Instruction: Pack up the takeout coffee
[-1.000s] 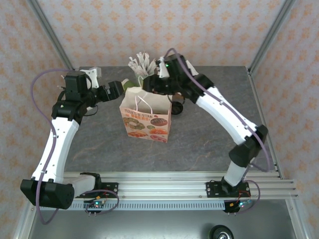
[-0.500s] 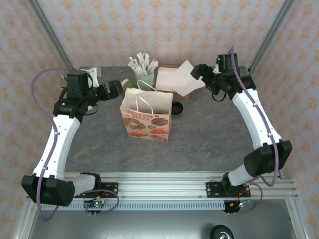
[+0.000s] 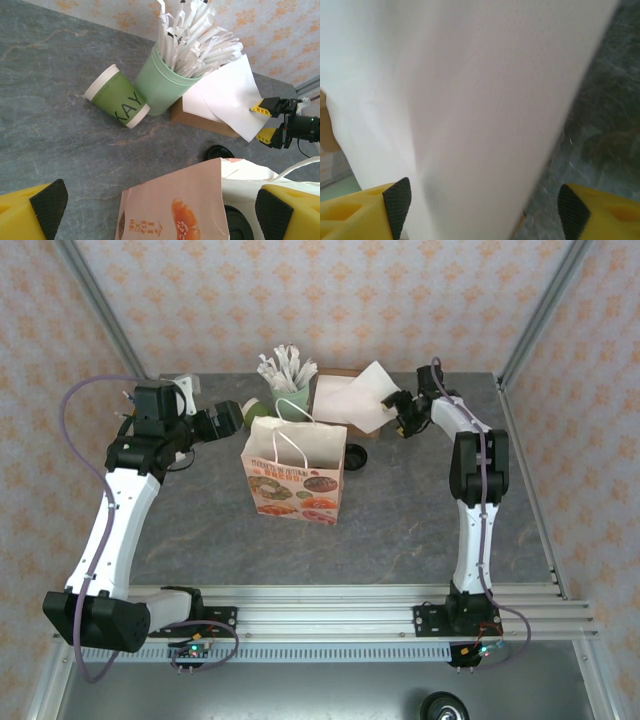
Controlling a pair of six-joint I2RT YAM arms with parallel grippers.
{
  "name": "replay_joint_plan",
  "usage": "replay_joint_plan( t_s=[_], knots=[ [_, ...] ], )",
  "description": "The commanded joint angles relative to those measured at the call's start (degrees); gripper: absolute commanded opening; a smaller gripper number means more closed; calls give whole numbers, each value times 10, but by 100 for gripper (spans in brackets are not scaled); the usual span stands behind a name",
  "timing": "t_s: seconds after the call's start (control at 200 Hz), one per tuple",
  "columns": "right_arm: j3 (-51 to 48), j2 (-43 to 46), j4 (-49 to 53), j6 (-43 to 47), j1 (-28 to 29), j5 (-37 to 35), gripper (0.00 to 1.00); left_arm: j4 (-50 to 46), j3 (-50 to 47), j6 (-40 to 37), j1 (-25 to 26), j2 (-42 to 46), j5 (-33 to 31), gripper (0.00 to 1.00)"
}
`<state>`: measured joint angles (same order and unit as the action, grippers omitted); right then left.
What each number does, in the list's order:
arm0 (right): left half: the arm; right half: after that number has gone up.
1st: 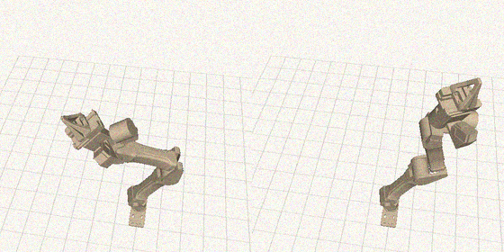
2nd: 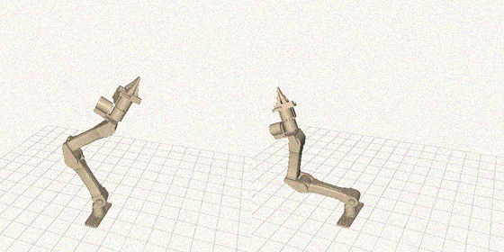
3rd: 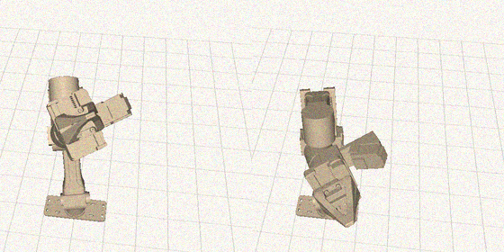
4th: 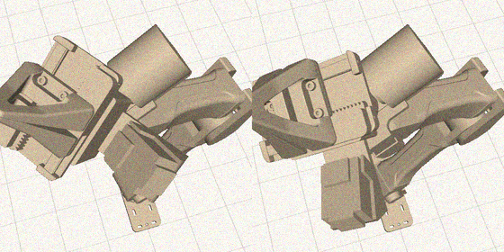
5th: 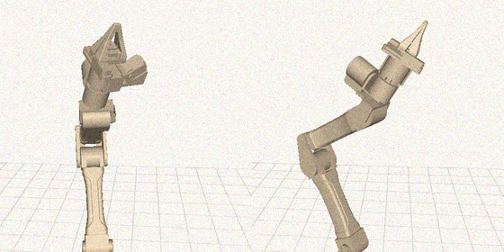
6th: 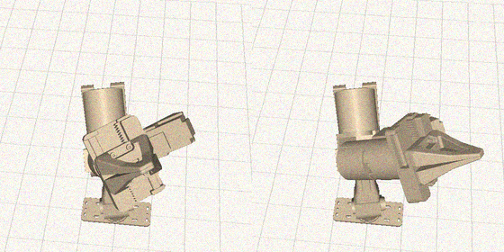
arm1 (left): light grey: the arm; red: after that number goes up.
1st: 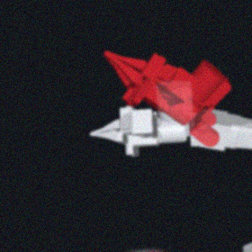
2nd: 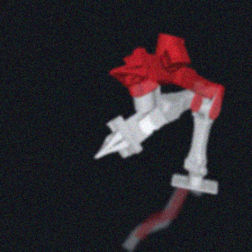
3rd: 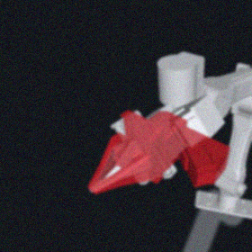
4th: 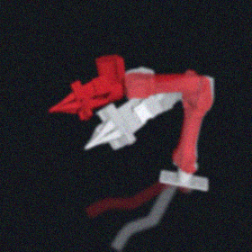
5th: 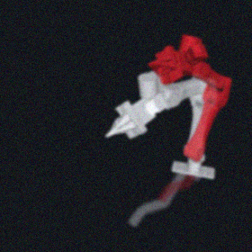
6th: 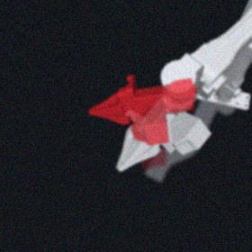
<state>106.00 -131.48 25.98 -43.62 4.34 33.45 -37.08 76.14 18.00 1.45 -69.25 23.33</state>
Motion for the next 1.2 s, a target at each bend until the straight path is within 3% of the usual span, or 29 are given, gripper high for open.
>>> replay_joint_plan(
  t_s=[0.0,0.135,0.27,0.4,0.535,0.616,0.766,0.926,1.196],
  knots=[
    [31,4,-32,-5,1,-12,58,-18,9,2,-3,23,-37,100],
    [42,13,-15,51,1,-34,18,-16,7,3,-3,30,-44,100],
    [21,65,-12,100,6,-65,0,3,18,-2,-3,36,-45,100],
    [-17,135,-39,121,6,-42,0,38,34,-12,-3,36,-20,100],
    [-28,223,-28,177,30,4,0,66,78,-60,0,22,101,100],
    [-34,283,-6,222,52,27,0,72,105,-152,21,19,153,100],
    [-29,377,29,278,100,66,0,118,113,-368,100,18,181,100],
    [10,436,73,340,166,69,0,91,195,-479,146,-45,261,100],
    [54,459,66,389,282,107,0,8,329,-523,160,-132,336,100]
  ],
)
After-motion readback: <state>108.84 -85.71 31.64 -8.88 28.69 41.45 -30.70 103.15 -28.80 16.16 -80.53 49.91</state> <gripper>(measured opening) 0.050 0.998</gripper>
